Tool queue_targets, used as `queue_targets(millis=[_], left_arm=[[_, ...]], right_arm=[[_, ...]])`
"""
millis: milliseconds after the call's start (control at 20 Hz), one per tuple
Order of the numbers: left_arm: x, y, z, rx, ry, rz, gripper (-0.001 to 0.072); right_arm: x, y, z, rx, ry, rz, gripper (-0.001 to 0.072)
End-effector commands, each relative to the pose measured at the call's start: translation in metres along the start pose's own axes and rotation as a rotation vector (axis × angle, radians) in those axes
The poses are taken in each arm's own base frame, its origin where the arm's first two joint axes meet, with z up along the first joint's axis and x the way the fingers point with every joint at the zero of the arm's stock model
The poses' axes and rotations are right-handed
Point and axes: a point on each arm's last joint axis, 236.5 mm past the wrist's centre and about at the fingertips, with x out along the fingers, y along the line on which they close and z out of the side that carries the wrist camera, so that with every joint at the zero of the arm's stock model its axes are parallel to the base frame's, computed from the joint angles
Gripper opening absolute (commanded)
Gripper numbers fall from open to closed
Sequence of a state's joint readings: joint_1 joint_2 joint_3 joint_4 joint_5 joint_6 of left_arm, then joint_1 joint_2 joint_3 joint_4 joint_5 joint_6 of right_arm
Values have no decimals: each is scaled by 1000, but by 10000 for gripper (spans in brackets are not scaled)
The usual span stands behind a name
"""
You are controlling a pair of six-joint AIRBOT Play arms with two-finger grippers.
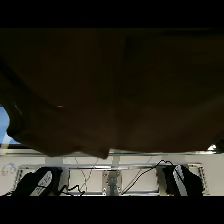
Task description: Fold the shirts.
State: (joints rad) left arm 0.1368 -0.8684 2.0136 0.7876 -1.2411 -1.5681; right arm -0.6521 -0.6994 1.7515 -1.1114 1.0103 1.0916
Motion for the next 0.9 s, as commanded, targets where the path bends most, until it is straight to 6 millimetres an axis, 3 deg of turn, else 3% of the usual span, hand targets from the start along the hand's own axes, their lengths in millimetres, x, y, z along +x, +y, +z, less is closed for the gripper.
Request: queue_targets(millis=[0,250,350,500,650,750,850], left_arm=[[29,72,-48,-101,132,157,7],[106,192,-157,-221,331,257,8],[134,241,-193,-248,364,303,8],[172,305,-248,-312,420,362,9],[201,361,-306,-325,457,421,8],[221,390,-330,-336,420,449,8],[235,420,-334,-342,319,502,8]], right_arm=[[40,0,-35,89,103,58,28],[132,25,-141,292,369,271,29],[163,41,-197,329,487,319,29],[204,87,-290,345,662,385,29],[243,137,-369,332,733,395,30],[270,167,-407,334,723,383,29],[300,184,-429,344,663,335,30]])
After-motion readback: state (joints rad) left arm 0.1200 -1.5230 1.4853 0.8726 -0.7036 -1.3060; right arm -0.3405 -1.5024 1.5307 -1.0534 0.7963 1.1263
